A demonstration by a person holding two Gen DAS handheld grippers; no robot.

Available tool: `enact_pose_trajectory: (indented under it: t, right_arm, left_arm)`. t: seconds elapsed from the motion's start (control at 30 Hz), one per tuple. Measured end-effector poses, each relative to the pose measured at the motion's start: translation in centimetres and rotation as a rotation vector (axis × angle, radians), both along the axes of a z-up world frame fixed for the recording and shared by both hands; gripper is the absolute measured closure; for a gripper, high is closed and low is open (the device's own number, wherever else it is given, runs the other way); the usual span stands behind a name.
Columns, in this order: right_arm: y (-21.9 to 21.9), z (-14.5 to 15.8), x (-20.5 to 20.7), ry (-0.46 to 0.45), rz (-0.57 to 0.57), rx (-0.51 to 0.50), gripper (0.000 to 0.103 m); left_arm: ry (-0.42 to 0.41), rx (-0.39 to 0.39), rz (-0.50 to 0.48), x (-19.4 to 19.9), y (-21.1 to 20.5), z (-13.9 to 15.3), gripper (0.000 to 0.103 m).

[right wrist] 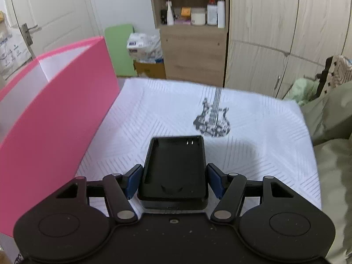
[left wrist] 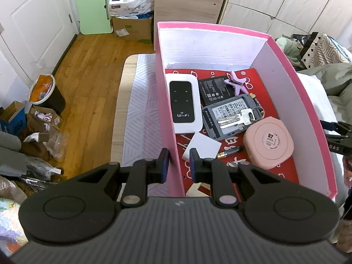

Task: Organize rigid objects
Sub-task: 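Grasp the black phone case on the table with the right tool, then lower the black phone case onto the router in the box, open right tool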

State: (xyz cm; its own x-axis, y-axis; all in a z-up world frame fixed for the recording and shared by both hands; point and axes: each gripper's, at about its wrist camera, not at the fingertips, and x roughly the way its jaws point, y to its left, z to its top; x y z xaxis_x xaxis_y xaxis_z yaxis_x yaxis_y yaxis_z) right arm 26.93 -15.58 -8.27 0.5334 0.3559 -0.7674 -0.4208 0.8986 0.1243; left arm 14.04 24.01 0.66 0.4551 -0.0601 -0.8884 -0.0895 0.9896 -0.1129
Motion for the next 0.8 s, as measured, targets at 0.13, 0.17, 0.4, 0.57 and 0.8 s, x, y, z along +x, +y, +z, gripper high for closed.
enact_pose_trajectory:
  t: [0.13, 0.17, 0.4, 0.57, 0.8]
  right_arm:
    - [1.0, -0.7, 0.2, -0.017, 0.006, -0.057, 0.029]
    - [1.0, -0.8, 0.3, -0.021, 0.006, -0.05, 0.028]
    - [0.5, -0.8, 0.5, -0.062, -0.005, -0.013, 0.036]
    - [0.2, -0.4, -0.1, -0.087, 0.0, 0.008, 0.036]
    - [-0.4, 0.9, -0.7, -0.122, -0.006, 0.035, 0.036]
  left_arm:
    - [0.005, 0.015, 0.003, 0.1, -0.3, 0.0, 0.086]
    - [0.007, 0.019, 0.003, 0.1, -0.4, 0.0, 0.086]
    - [0.018, 0.075, 0.006, 0.3, -1.4, 0.0, 0.083]
    - [0.022, 0.124, 0.004, 0.4, -2.5, -0.1, 0.078]
    - [0.025, 0.136, 0.016, 0.4, -2.6, -0.1, 0.077]
